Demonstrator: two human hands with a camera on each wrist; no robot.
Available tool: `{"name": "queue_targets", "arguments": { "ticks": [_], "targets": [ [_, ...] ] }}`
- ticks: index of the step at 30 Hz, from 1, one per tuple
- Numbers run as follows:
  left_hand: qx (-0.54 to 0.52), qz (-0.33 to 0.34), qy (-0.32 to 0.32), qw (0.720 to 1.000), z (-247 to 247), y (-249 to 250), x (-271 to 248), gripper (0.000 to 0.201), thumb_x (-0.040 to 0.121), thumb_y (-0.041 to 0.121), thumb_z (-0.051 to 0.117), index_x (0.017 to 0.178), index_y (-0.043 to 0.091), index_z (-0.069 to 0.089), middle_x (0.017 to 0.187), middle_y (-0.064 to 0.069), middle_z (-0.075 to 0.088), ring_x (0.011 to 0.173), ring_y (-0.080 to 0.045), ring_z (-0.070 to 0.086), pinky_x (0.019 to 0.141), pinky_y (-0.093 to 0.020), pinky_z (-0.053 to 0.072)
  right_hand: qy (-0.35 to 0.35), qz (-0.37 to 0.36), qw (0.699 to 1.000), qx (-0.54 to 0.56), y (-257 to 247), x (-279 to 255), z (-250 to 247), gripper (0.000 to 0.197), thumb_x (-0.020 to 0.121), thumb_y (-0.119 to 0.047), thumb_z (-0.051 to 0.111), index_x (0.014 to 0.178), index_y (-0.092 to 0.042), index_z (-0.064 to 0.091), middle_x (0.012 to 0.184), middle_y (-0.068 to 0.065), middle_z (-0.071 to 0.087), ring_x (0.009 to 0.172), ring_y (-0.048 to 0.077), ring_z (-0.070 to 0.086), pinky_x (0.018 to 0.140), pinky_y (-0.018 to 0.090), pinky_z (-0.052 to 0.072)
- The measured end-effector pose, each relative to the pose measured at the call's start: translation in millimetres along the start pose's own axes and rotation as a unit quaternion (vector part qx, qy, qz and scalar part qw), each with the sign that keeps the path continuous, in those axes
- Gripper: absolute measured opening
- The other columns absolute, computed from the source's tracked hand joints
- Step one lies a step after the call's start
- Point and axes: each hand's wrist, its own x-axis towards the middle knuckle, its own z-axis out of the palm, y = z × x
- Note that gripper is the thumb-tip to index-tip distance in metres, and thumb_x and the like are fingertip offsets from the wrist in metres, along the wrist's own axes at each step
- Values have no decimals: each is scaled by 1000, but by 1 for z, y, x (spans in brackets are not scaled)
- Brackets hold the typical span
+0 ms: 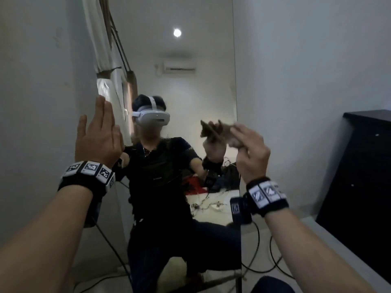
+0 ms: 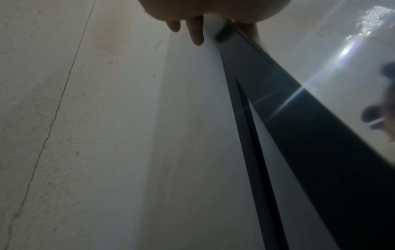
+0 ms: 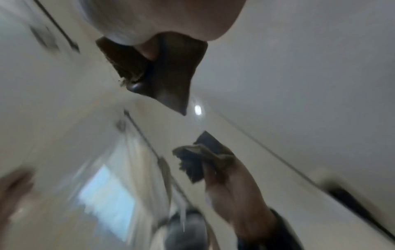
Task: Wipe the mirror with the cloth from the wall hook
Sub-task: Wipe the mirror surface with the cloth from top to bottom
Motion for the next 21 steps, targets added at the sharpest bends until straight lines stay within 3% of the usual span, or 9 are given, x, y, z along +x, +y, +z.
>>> {"name": "queue_targets", "arguments": {
  "ticks": [2,4,7,9,11,14,17,19,21],
  "targets": [
    [3,-3,6,1000,0,-1,-1,60,100,25,25,155,11,6,166,-3,0,151,-13,9,120,-45,10,-28,6,999,-25,17,46,15,47,72,16,49,107,-5,73,123,7,65,121,19,56,109,45,38],
    [3,-4,11,1000,2,0,-1,59,101,23,28,155,10,7,166,-3,1,151,-13,9,120,-45,11,-102,23,994,-34,32,45,31,51,71,17,49,110,-7,72,128,9,63,129,23,51,114,47,32],
    [0,0,18,1000,6,-1,0,60,102,23,29,155,11,4,165,0,-2,150,-8,4,120,-45,11,-124,74,989,-28,41,-15,36,54,74,19,49,117,-7,68,135,3,55,137,20,41,118,45,26],
    [-3,-1,20,1000,8,-3,0,61,102,23,29,156,12,3,165,1,-5,150,-8,2,120,-45,12,-123,96,987,-29,42,-64,28,53,76,16,48,120,-10,66,135,0,53,138,19,40,117,48,27],
    [-10,1,22,1000,9,-3,0,61,102,23,30,156,12,4,164,4,-7,151,-8,3,120,-44,12,-139,101,985,-31,42,-107,16,52,77,11,45,121,-11,64,135,0,54,139,19,39,118,44,26],
    [-19,1,23,1000,9,-3,0,60,102,22,30,155,12,5,163,5,-7,152,-11,5,120,-44,12,-204,98,973,-51,43,-159,-7,49,79,3,39,117,-9,68,133,0,55,140,9,36,119,32,23],
    [-31,-2,25,999,10,-1,-1,60,102,22,30,155,12,5,165,2,-4,151,-9,5,120,-45,14,-285,97,950,-85,44,-204,-32,52,75,3,39,115,-13,70,132,-1,58,140,2,33,119,30,24],
    [-33,-5,22,999,9,0,-2,60,101,23,29,155,12,5,166,-1,-2,149,-4,3,120,-46,13,-314,103,940,-86,41,-218,-46,56,69,8,45,112,-16,71,130,-5,60,136,2,38,115,33,31],
    [-28,-8,20,999,7,0,-2,59,101,23,29,155,11,8,166,-2,1,150,-8,8,120,-46,12,-291,125,947,-62,31,-203,-51,51,71,2,44,107,-18,74,122,-12,62,124,10,55,108,32,40]
  ]
}}
